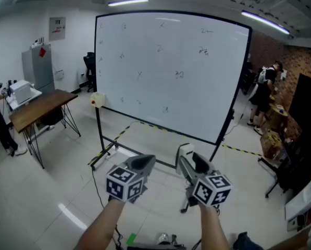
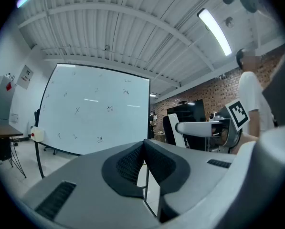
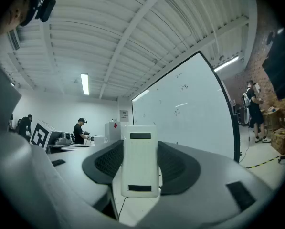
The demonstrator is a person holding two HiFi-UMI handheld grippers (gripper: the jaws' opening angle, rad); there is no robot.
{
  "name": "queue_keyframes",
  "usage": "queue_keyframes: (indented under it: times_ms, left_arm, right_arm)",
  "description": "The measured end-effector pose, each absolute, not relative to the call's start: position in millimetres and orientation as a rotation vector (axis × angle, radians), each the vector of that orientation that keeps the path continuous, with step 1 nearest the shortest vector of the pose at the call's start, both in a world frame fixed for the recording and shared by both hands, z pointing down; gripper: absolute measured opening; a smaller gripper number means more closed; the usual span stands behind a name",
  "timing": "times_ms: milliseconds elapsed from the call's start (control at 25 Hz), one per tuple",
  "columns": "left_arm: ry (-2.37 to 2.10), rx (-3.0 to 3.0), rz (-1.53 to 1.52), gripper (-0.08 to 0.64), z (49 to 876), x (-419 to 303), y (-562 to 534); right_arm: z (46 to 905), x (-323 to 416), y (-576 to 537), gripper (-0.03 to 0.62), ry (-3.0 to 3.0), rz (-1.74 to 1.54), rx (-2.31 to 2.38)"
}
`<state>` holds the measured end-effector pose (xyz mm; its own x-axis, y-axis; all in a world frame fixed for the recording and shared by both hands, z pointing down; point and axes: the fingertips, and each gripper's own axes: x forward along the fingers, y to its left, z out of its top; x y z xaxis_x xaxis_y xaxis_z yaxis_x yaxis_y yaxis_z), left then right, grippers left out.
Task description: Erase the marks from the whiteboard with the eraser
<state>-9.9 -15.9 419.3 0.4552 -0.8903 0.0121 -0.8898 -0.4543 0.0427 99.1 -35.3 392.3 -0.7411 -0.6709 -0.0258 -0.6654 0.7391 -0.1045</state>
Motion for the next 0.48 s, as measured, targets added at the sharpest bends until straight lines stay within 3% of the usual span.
queue_keyframes:
  times_ms: [480]
  left_arm:
    - [-1.636, 2.697, -0.022, 0.0, 394.1, 15.9, -149.6]
  right_arm:
    - [372.1, 131.1, -164.5, 0.221, 2.829, -0.09, -1.09]
